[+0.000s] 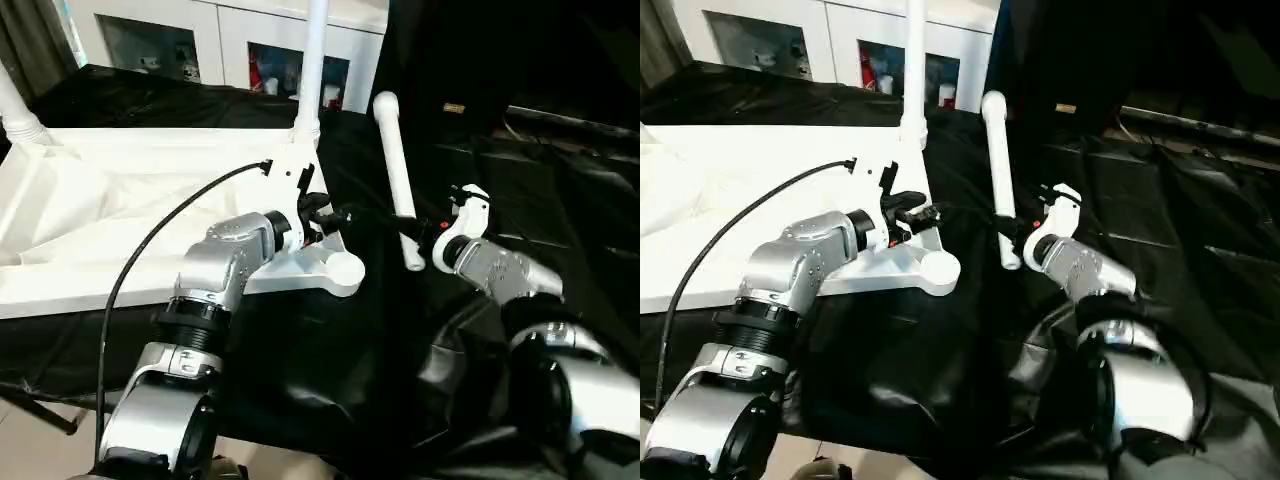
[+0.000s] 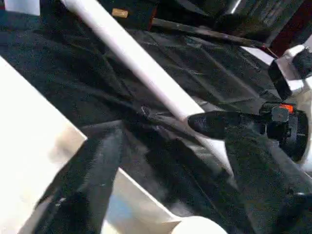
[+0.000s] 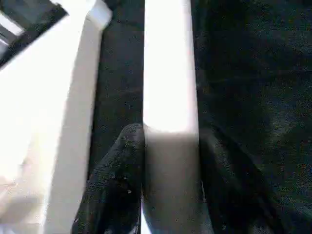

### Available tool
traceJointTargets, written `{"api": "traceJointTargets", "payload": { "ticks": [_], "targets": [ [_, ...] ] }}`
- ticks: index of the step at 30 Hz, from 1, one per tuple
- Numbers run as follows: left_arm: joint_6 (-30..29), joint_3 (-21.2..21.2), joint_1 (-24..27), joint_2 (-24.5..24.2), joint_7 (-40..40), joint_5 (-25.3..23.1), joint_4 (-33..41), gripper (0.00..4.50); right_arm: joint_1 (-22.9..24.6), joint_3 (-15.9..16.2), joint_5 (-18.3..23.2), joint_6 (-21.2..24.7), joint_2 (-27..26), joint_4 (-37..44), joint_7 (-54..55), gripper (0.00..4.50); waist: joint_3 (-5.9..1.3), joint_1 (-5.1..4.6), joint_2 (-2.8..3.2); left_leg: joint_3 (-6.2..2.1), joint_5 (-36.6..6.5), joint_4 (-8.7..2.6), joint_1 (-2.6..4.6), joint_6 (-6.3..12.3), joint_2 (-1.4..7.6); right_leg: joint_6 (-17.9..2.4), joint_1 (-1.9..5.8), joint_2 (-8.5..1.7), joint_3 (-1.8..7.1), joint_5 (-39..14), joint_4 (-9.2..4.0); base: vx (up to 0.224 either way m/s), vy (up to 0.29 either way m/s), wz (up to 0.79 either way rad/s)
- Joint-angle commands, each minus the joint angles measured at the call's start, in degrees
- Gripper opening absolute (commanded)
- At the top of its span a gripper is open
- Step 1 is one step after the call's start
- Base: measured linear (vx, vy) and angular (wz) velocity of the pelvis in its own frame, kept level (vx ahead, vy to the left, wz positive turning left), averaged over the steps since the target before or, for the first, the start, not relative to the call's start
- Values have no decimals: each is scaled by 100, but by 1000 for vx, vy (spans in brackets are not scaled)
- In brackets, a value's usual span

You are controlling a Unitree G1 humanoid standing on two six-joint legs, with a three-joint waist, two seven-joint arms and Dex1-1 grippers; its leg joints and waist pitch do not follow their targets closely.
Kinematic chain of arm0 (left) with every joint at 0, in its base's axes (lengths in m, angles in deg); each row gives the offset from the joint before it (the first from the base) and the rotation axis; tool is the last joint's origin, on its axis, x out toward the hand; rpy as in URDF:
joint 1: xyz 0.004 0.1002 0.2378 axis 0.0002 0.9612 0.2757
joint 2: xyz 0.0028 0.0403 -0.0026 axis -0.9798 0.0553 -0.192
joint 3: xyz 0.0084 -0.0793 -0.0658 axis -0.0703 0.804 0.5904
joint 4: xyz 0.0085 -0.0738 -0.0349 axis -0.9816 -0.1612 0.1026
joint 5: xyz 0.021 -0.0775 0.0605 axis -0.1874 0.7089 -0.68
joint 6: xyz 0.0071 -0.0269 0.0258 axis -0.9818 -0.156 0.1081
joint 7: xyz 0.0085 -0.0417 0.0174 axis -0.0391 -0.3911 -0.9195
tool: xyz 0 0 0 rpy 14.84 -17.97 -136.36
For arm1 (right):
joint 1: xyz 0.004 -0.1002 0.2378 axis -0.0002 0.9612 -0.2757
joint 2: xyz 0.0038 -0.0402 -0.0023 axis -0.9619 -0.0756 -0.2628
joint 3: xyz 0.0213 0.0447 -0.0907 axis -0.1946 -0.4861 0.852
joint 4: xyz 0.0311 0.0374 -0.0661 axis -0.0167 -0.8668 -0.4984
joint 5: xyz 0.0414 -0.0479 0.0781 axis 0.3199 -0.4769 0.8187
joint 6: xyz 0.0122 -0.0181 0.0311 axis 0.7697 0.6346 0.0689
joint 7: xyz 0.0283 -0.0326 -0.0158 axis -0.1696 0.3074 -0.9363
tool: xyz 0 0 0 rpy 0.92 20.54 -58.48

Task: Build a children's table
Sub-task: Insert table leg to table base

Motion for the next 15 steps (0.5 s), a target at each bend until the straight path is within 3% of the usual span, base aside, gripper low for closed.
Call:
{"api": "traceJointTargets", "payload": {
  "ticks": [1,7,10,15],
  "targets": [
    [-101,50,-173,70,-92,104,-30,404,83,-192,292,79,-23,451,-136,130,-486,35,94,-56,-517,-298,86,281,153,-1566,358,-415,244,165,-357,0,0,0],
    [-672,-109,95,314,269,489,418,444,267,-648,1083,432,-351,1344,-201,130,-475,61,84,-57,-516,-315,98,260,165,-1559,357,-427,245,128,-351,0,0,0],
    [-617,-56,155,479,136,520,364,450,386,-429,1206,689,-463,1830,-492,130,-462,71,73,-54,-516,-321,84,281,160,-1524,353,-413,244,57,-378,0,0,0],
    [-613,170,33,558,33,674,200,450,429,-441,1324,801,-550,2103,-425,130,-449,72,63,-65,-636,-337,88,167,151,-1370,352,-429,250,-312,-423,0,0,0]
  ]
}}
